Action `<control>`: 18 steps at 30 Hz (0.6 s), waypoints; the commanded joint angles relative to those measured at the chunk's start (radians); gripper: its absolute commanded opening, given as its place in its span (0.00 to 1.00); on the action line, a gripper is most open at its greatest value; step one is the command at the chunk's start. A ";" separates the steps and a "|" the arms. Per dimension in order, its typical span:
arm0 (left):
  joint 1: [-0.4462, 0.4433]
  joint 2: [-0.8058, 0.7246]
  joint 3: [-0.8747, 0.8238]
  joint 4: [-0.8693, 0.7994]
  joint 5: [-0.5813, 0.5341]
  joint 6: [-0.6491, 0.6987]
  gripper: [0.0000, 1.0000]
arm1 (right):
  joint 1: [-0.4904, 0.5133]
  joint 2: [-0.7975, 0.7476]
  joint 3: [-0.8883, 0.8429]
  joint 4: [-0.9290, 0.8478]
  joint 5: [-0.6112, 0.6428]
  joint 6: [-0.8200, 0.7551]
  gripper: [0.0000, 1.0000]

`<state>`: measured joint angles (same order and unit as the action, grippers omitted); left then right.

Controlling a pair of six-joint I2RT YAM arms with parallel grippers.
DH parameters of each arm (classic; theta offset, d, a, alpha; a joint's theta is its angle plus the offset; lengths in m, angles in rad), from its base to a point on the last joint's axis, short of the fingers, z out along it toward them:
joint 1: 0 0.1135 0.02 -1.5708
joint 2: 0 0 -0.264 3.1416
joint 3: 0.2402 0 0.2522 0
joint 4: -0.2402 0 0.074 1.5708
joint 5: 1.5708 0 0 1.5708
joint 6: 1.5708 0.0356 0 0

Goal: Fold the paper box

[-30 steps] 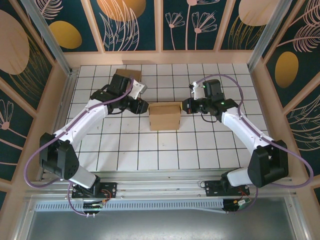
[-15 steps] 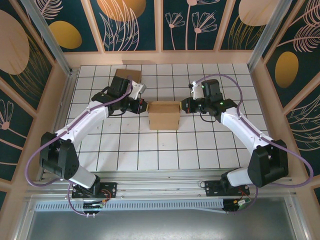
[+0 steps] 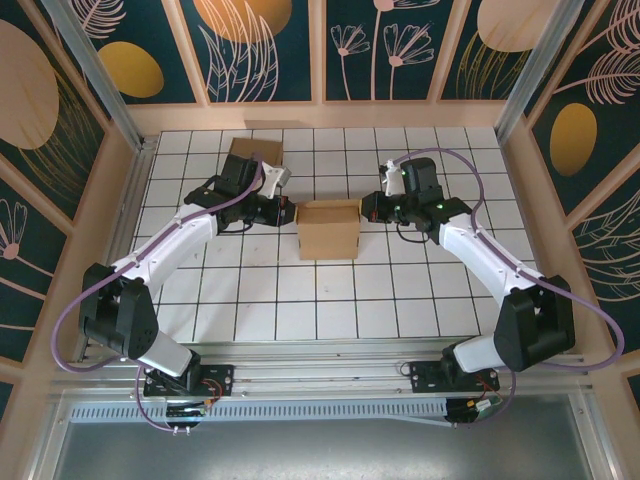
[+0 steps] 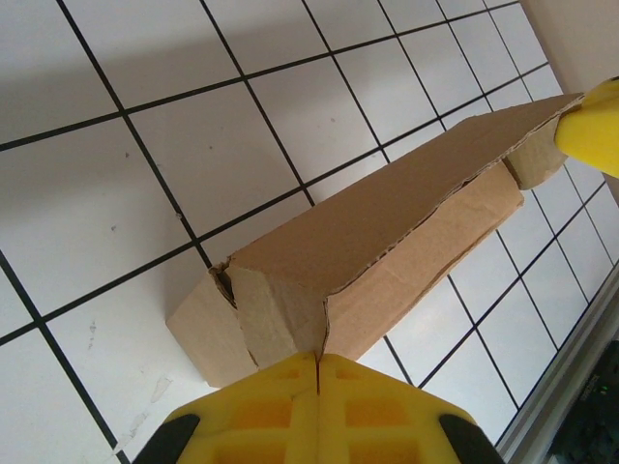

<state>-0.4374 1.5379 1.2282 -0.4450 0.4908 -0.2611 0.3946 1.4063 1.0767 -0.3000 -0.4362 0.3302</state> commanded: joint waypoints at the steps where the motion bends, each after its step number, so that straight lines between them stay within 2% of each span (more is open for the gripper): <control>1: -0.001 0.007 -0.027 -0.006 0.004 -0.024 0.00 | 0.020 0.013 -0.008 -0.007 -0.016 0.050 0.00; 8: -0.001 -0.004 -0.049 0.043 0.030 -0.079 0.00 | 0.020 0.019 0.030 -0.025 -0.033 0.106 0.00; 18: -0.001 -0.006 -0.041 0.032 0.020 -0.062 0.00 | 0.013 0.050 0.080 -0.064 -0.063 0.207 0.00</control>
<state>-0.4374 1.5379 1.2003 -0.3943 0.4900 -0.3164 0.3943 1.4380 1.1191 -0.3267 -0.4419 0.4854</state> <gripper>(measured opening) 0.044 0.054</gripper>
